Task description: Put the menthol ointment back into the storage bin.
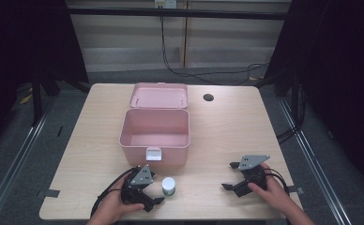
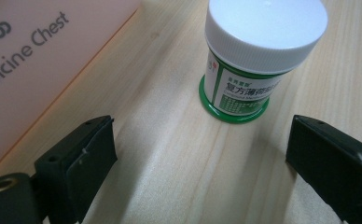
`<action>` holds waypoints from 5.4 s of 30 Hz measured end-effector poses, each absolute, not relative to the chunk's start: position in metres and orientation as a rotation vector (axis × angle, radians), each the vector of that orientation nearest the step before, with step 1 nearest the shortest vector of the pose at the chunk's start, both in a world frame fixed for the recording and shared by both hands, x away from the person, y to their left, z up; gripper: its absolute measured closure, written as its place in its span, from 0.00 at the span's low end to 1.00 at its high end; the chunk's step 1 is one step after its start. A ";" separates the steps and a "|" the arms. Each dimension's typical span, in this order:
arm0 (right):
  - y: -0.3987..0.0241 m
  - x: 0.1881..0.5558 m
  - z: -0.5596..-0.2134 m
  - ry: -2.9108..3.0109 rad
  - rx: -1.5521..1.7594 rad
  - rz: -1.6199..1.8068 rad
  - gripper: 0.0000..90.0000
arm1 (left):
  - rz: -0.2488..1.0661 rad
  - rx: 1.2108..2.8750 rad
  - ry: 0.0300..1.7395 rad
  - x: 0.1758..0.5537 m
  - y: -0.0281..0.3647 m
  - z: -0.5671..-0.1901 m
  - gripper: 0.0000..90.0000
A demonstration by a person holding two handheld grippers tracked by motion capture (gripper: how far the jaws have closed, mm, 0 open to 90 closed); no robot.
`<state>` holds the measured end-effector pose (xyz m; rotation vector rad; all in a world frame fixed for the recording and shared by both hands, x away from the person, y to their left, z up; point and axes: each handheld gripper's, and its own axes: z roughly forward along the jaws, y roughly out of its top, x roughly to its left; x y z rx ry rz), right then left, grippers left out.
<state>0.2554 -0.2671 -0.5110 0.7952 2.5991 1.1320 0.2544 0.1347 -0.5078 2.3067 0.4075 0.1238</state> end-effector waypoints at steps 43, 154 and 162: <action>-0.267 0.255 -0.511 2.600 0.799 1.130 0.14 | -0.077 2.757 0.506 0.271 0.069 -0.443 0.34; -0.267 0.255 -0.511 2.599 0.799 1.130 0.13 | -0.252 2.856 0.743 0.317 0.045 -0.309 0.56; -0.267 0.255 -0.511 2.599 0.798 1.131 0.14 | -0.239 2.832 0.758 0.324 0.043 -0.296 0.56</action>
